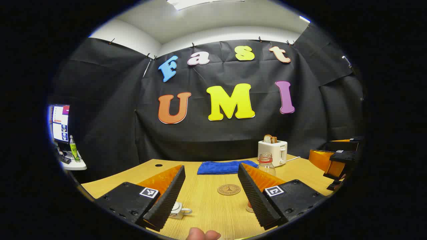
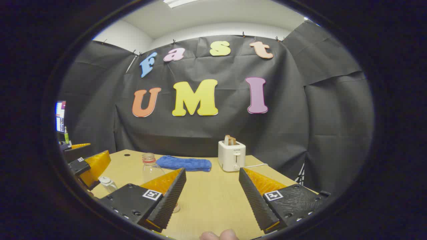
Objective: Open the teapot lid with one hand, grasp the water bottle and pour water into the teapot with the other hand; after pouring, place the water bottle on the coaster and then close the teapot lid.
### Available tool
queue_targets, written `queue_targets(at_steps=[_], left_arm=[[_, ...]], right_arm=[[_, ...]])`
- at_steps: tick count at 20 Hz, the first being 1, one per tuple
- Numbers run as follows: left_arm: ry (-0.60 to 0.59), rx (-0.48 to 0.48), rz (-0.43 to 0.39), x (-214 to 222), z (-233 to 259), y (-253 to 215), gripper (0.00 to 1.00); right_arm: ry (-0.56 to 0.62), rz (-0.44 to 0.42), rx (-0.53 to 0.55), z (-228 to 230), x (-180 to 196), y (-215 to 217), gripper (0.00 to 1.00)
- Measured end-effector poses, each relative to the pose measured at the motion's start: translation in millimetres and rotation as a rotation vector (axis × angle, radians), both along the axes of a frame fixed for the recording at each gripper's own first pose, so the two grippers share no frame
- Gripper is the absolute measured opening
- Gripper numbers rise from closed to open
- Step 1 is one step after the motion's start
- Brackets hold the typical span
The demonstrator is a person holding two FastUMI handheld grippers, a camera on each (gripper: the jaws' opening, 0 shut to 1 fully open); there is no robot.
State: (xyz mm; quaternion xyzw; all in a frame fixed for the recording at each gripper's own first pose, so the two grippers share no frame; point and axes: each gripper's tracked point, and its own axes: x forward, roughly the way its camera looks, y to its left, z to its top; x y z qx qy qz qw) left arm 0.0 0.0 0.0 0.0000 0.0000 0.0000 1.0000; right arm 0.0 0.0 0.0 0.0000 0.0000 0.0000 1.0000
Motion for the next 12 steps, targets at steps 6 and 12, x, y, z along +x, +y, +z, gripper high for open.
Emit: queue_targets(at_steps=[6,12], left_arm=[[-0.018,0.006,0.011,0.8,5.4,5.0,0.99],[-0.009,0.010,0.021,0.2,3.9,9.0,0.99]], right_arm=[[-0.042,-0.012,-0.061,6.6,-4.0,5.9,0.95],[-0.062,-0.006,-0.060,9.7,-5.8,10.1,0.94]])
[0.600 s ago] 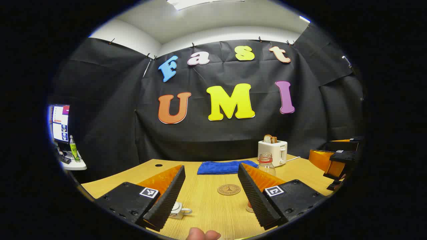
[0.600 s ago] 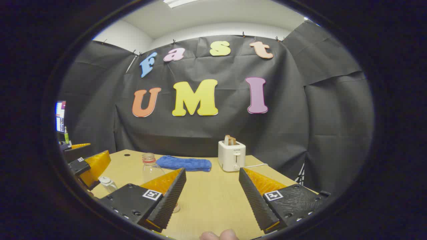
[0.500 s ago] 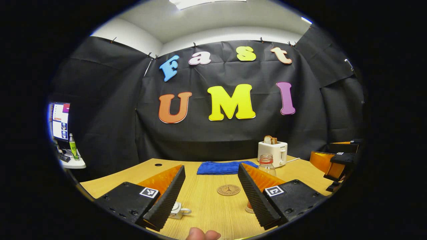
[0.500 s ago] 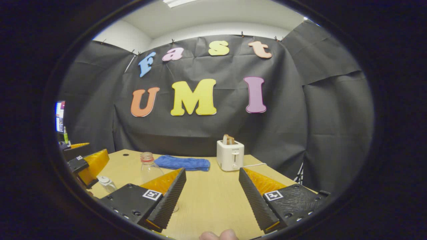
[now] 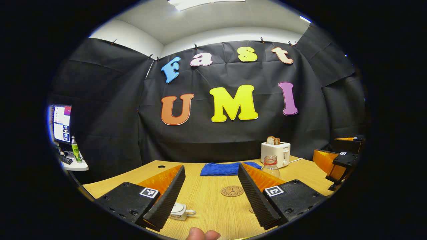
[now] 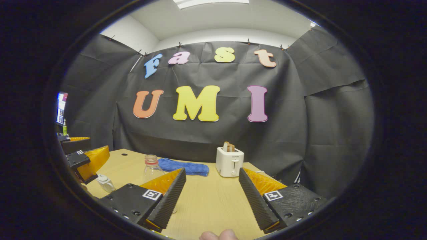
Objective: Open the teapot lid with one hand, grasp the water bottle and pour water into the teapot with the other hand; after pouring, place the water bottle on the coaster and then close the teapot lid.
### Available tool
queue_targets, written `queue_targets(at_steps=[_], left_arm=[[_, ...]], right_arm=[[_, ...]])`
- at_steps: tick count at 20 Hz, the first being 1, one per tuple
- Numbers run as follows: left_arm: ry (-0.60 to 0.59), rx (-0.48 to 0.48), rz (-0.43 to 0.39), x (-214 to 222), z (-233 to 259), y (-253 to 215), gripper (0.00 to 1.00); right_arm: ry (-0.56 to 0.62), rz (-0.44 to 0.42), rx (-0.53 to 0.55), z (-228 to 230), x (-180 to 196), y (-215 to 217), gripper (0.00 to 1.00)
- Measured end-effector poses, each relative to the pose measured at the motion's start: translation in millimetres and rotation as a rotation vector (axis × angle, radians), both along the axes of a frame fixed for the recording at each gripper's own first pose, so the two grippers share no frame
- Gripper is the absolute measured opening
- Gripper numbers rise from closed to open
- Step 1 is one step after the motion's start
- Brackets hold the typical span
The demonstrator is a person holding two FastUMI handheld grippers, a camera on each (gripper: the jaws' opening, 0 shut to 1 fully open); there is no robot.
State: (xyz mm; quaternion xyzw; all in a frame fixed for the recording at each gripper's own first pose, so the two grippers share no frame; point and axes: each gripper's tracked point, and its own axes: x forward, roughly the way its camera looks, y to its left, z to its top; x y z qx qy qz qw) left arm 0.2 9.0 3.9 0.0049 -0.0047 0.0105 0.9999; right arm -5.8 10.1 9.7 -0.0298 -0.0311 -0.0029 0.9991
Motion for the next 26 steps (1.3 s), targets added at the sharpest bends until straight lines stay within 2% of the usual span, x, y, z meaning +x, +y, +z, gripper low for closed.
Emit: queue_targets(at_steps=[1,7,12,19,24,26], left_arm=[[0.002,0.000,0.000,-1.0,0.3,0.0,0.99],[0.024,-0.009,0.007,-2.5,-6.7,6.2,0.99],[0.061,-0.027,0.023,-4.9,-26.3,19.0,0.99],[0.166,-0.015,0.080,-12.0,-72.7,56.2,0.99],[0.247,-0.011,0.091,-8.0,-103.9,78.4,0.99],[0.278,-0.011,0.088,-2.1,-112.7,81.7,0.98]], right_arm=[[0.004,0.002,0.002,-0.6,-0.3,1.0,0.97],[0.009,0.019,0.001,-6.8,-1.0,4.0,0.95],[0.029,0.045,0.000,-19.5,1.6,12.0,0.97],[0.058,0.091,-0.025,-39.8,8.7,27.8,0.98],[0.089,0.098,-0.030,-55.6,15.5,29.5,0.95],[0.104,0.094,-0.043,-61.7,17.7,28.1,0.98]])
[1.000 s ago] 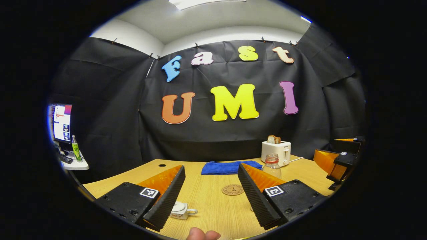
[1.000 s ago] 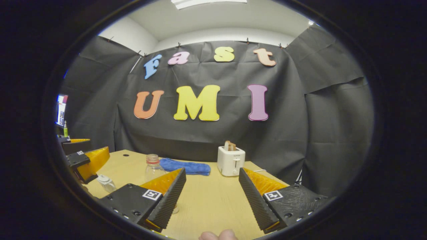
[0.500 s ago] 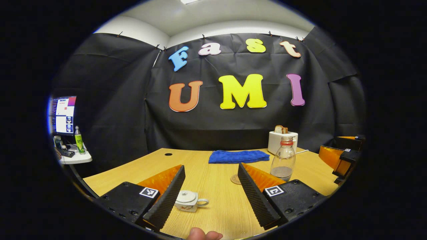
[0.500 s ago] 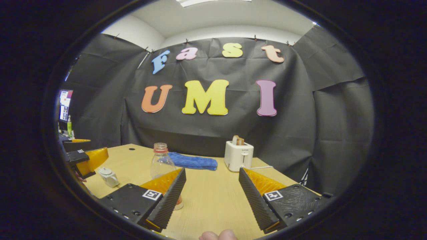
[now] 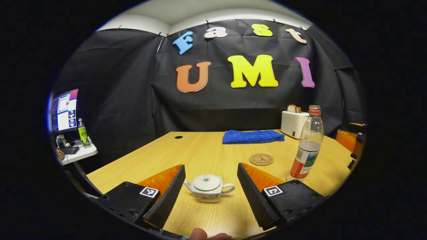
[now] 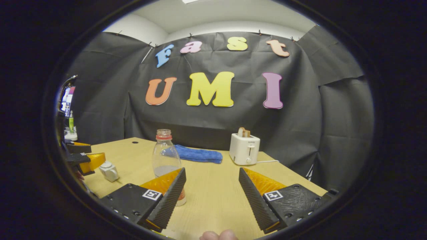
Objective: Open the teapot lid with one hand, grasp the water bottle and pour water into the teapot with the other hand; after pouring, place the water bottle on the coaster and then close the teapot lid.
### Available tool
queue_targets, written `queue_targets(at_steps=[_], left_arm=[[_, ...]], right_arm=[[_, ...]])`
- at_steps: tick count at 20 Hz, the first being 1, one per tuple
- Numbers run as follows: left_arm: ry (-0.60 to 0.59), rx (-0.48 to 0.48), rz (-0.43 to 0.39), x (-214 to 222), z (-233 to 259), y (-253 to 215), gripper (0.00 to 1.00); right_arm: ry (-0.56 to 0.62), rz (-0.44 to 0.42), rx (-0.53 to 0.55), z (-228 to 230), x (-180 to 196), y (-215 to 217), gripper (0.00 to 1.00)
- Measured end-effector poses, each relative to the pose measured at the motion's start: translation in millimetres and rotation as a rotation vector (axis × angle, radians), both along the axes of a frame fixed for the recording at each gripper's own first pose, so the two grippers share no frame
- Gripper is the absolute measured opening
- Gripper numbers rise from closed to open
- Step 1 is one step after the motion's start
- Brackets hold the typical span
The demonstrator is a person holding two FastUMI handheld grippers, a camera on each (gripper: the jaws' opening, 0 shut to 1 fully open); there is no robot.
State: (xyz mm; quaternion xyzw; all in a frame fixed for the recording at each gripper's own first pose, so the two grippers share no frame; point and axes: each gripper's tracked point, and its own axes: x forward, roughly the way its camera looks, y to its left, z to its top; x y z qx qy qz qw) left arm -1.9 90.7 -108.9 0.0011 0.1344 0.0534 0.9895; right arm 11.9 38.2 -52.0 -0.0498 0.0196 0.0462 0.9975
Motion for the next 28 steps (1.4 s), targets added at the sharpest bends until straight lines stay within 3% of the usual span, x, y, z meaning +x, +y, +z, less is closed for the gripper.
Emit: queue_targets(at_steps=[3,8,11,12,13,14,18,22,28], left_arm=[[0.035,-0.019,-0.038,9.9,-10.1,-0.7,0.88],[0.109,-0.022,-0.080,22.3,-29.9,3.8,0.59],[0.130,0.012,-0.086,25.0,-33.8,9.3,0.51],[0.136,0.011,-0.093,25.2,-35.1,7.3,0.41],[0.141,0.013,-0.094,26.4,-36.1,6.9,0.43],[0.140,0.022,-0.090,27.0,-36.2,8.4,0.30],[0.138,0.003,-0.075,28.6,-35.8,11.9,0.12],[0.149,-0.008,-0.073,28.0,-34.4,11.7,0.06],[0.103,-0.030,-0.088,26.1,-13.3,11.3,0.04]], right_arm=[[0.004,-0.014,-0.004,-1.8,1.6,-4.1,0.96],[-0.004,-0.033,-0.014,0.8,5.8,-8.6,0.97],[-0.004,-0.035,-0.021,0.8,6.5,-8.1,0.95],[-0.004,-0.034,-0.024,0.5,7.2,-8.3,0.95],[-0.005,-0.030,-0.027,1.7,7.7,-6.9,0.95],[-0.008,-0.025,-0.029,2.0,7.4,-5.3,0.96],[-0.018,0.021,-0.031,4.1,5.4,5.9,0.95],[-0.023,0.071,-0.029,4.2,0.0,17.5,0.95],[0.054,0.174,0.001,-16.9,-0.6,43.8,0.98]])
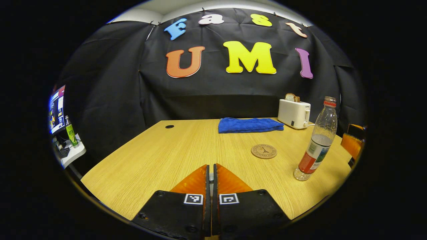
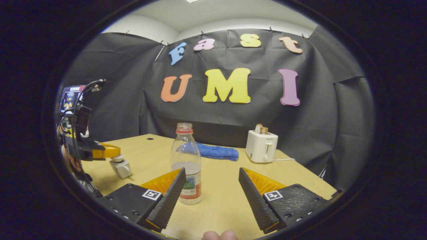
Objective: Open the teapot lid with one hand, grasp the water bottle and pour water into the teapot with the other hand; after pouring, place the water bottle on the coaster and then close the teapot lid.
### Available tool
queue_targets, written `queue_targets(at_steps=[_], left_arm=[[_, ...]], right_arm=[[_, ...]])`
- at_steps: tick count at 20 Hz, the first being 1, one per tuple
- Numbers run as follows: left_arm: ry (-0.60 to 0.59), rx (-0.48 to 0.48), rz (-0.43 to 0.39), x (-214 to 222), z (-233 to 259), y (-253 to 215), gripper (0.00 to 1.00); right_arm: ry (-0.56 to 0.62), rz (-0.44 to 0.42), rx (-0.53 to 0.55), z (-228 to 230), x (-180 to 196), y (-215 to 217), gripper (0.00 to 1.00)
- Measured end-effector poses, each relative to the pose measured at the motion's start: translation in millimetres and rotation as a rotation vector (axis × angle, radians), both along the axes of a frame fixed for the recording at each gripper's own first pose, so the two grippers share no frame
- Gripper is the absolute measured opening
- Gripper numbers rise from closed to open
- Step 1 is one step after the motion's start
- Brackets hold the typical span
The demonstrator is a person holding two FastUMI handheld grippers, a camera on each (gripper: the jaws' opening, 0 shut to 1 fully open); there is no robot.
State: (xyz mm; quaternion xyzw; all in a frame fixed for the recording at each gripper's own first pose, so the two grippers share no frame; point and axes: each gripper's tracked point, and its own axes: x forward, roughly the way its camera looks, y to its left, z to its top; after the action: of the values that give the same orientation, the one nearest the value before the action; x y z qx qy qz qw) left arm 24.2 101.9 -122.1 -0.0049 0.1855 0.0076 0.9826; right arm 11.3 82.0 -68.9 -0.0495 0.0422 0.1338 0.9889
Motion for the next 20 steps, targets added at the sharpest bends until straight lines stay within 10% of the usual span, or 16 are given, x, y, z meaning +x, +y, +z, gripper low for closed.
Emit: queue_targets(at_steps=[17,20], left_arm=[[-0.164,-0.069,-0.002,-17.5,68.8,-1.8,0.04],[-0.174,-0.061,-0.002,-18.0,68.0,0.3,0.04]], right_arm=[[0.144,0.071,0.053,-36.5,45.6,59.1,0.95],[0.147,0.068,0.036,-36.9,45.3,59.9,0.77]])
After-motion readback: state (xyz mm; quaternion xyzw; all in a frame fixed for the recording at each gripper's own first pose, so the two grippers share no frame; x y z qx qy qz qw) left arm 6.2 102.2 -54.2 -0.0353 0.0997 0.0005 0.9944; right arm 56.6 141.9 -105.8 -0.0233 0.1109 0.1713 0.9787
